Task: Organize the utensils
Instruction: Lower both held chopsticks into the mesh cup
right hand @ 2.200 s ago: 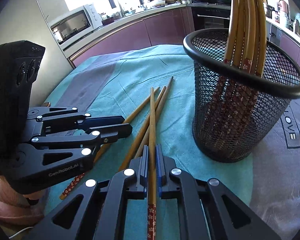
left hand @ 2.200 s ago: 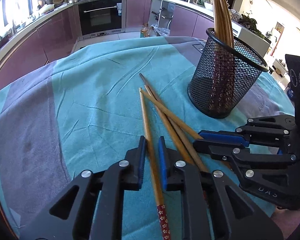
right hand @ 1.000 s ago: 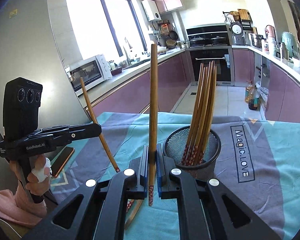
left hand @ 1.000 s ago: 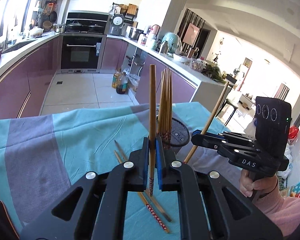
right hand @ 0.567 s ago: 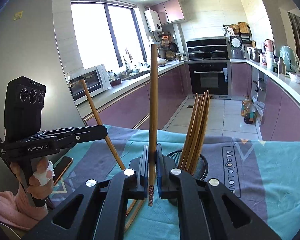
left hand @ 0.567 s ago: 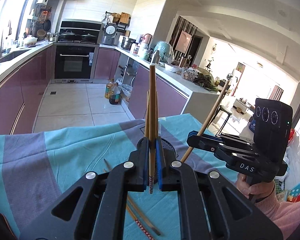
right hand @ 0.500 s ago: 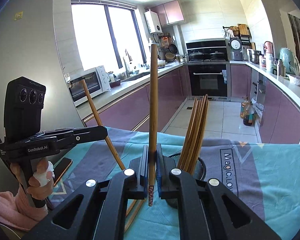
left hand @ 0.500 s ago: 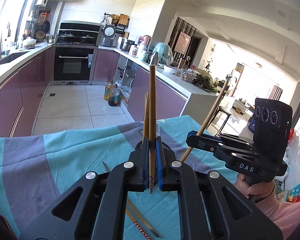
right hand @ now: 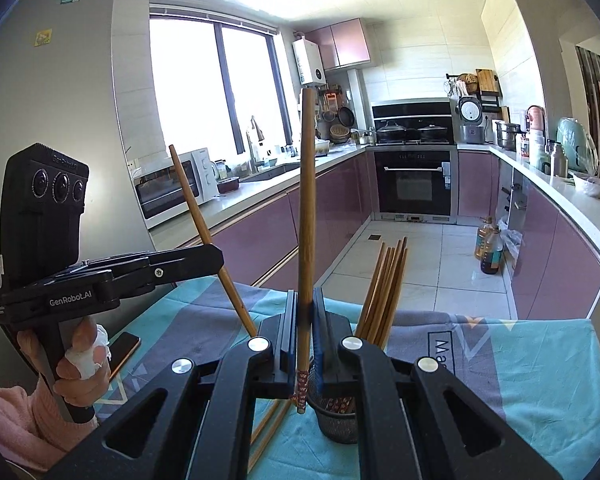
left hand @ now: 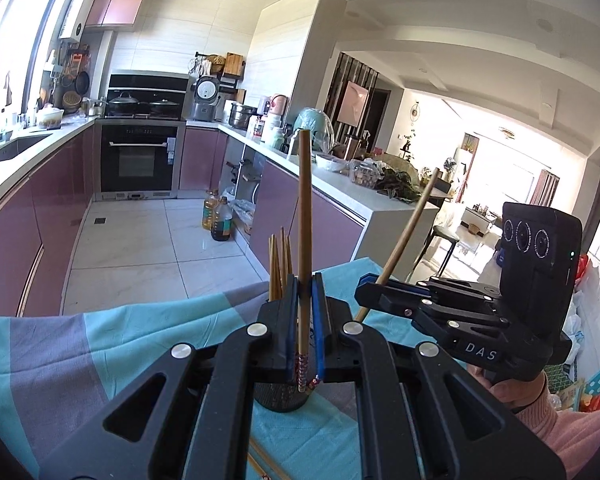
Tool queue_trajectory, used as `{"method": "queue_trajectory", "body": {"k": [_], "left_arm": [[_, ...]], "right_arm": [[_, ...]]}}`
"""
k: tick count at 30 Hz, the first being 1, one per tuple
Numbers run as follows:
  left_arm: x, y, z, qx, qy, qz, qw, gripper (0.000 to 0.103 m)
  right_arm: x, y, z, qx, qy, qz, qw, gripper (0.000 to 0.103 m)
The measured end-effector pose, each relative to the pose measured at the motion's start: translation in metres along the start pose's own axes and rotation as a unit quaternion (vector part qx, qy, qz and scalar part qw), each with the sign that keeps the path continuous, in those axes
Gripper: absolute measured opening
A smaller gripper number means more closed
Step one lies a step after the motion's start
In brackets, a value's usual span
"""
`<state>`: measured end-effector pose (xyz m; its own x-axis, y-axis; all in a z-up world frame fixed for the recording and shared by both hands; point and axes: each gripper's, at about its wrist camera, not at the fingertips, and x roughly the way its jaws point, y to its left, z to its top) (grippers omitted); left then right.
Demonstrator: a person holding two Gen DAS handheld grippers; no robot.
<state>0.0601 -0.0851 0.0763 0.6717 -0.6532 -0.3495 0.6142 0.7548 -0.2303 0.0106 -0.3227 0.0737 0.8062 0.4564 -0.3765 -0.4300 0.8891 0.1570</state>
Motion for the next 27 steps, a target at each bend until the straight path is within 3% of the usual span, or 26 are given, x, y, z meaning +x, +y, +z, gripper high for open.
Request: {"method": "queue_trajectory", "body": {"k": [9,27], "left_arm": [[0.006,-0.015,0.01,0.019,-0.006,0.01,0.9998,0.007],[0.033,-0.028,0.006,0.032,0.03,0.036,0.9984,0.007]], "right_arm": [[0.002,-0.003,0.003,-0.002,-0.006,-0.009,1.0,0.006],[0.033,-0.018,-0.006,0.02,0.024,-0.024,0.999,0.006]]}}
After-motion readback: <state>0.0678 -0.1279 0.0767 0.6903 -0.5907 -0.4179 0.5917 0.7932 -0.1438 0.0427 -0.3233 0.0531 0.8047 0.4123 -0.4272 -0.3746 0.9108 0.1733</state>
